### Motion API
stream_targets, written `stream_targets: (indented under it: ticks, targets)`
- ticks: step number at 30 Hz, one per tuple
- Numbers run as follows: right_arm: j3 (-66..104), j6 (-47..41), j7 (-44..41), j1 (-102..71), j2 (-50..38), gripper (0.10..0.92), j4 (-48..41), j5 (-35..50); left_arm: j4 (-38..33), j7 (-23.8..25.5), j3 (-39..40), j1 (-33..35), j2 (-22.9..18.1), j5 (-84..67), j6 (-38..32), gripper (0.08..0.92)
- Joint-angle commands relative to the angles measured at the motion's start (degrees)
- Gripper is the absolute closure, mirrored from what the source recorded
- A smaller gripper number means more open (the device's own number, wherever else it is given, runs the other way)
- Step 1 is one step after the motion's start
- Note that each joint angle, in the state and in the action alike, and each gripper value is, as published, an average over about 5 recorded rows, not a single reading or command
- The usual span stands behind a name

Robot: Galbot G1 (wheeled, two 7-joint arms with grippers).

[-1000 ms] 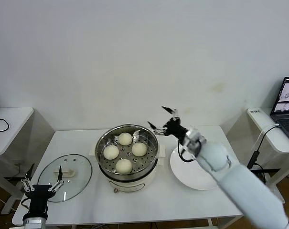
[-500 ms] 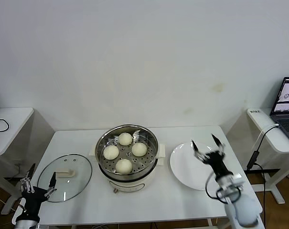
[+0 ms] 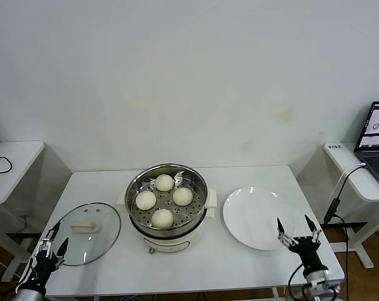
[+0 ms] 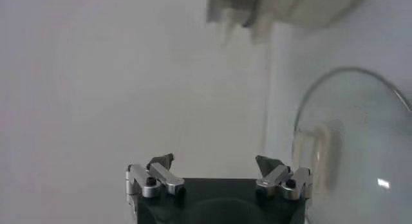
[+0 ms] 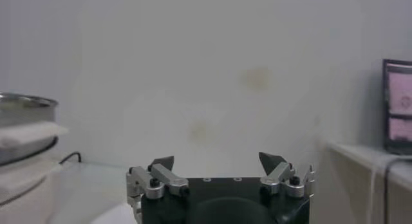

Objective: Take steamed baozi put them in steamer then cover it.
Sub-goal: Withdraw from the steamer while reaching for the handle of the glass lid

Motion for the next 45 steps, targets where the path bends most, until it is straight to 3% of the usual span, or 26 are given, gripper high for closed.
stream_targets:
  ticks: [1,18,45]
  targets:
    - [2.55,0.4,-0.19,-4.66,2.96,0.203,0.96,-1.1,11.5,0.89,7.18,-9.91,3.79,12.27,0.22,0.177]
    - [2.6,1.74,0.56,-6.45,4.82,0.203,1.18,-2.45,22.65,0.89,15.0,-24.06,5.84,13.08,1.11,0.177]
    - [1.68,3.06,0.54,-8.49,5.89,0.203,2.31,-3.66,27.52,1.5,16.92,-27.96,6.46,9.03,0.88,0.177]
